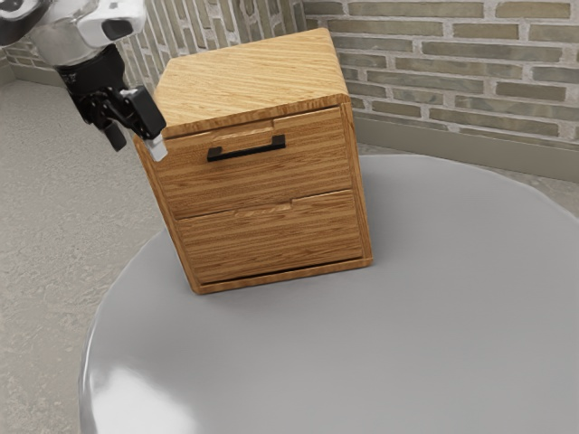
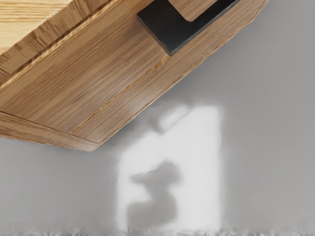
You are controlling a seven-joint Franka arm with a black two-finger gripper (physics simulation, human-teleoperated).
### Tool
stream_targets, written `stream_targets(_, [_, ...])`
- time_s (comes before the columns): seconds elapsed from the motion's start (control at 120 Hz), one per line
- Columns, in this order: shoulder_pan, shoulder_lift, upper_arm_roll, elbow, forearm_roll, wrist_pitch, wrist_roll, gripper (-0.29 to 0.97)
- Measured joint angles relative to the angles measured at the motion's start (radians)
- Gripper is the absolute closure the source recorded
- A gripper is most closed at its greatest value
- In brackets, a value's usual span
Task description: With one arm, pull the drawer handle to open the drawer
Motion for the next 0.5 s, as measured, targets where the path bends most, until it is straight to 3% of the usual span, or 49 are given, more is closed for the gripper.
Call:
stream_targets(0.15, [-0.047, 0.003, -0.007, -0.006, 0.011, -0.041, 0.011, 0.0])
stream_targets(0.25, [-0.071, -0.102, -0.084, -0.004, 0.041, -0.086, 0.028, 0.0])
stream_targets(0.317, [-0.096, -0.192, -0.186, -0.027, 0.098, -0.114, 0.054, 0.0])
stream_targets(0.408, [-0.125, -0.387, -0.325, -0.297, 0.214, -0.051, 0.105, 0.0])
stream_targets(0.5, [-0.129, -0.489, -0.366, -0.539, 0.31, 0.105, 0.157, 0.0])
